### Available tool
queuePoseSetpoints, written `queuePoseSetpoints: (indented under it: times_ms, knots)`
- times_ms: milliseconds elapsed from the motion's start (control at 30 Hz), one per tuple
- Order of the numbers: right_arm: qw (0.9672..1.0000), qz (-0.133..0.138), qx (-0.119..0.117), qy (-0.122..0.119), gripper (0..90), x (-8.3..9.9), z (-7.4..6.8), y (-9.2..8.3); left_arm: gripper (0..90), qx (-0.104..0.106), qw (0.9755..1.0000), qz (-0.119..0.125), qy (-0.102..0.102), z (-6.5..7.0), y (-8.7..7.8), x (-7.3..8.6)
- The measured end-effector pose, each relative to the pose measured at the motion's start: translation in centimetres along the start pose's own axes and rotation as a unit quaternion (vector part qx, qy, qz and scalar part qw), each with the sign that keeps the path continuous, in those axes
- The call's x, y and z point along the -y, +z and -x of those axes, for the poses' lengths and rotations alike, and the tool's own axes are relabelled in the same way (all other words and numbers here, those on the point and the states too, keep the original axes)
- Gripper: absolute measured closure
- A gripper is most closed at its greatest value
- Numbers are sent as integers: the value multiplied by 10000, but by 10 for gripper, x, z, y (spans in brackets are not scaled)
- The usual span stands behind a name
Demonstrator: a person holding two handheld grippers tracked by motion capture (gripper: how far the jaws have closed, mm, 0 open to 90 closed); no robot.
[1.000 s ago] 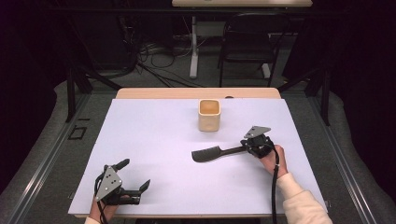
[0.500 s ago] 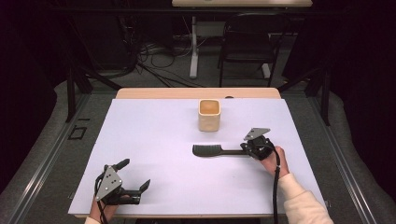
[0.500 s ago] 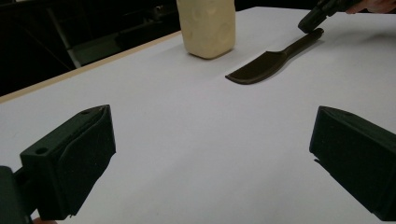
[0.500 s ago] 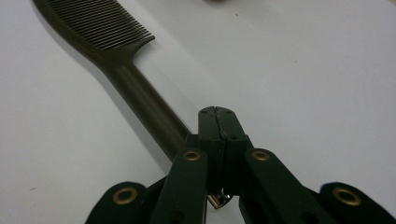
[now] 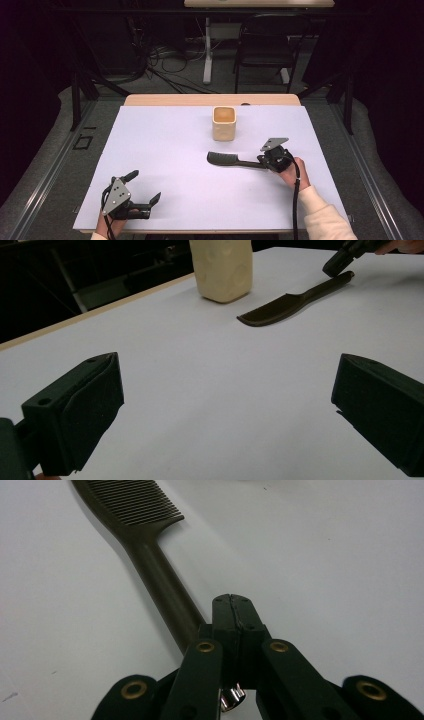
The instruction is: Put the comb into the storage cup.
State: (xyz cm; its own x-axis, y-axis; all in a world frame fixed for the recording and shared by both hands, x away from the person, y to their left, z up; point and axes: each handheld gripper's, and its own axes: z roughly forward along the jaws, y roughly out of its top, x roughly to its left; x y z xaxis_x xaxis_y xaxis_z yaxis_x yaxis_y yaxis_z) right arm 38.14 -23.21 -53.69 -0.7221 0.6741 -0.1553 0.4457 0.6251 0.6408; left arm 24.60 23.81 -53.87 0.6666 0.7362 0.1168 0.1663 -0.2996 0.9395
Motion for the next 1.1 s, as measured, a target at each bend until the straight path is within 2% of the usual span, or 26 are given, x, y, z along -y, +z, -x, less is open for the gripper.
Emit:
queuePoseSetpoints:
  times_ms: [600, 733, 867, 1100]
  knots:
    - [9998, -149, -73, -71, 899, -1, -2, 2, 2, -2, 10000, -8, 10, 0, 0, 0]
    - [10000, -10, -42, -82, 826, -2, -1, -1, 1, 19, 10000, -24, 24, 0, 0, 0]
    - [9998, 56, -4, -171, 703, -5, 0, -6, 1, 14, 10000, -17, 25, 0, 0, 0]
    - [9995, 299, -24, -93, 511, -11, 3, -23, 1, 37, 10000, -12, 50, 0, -1, 0]
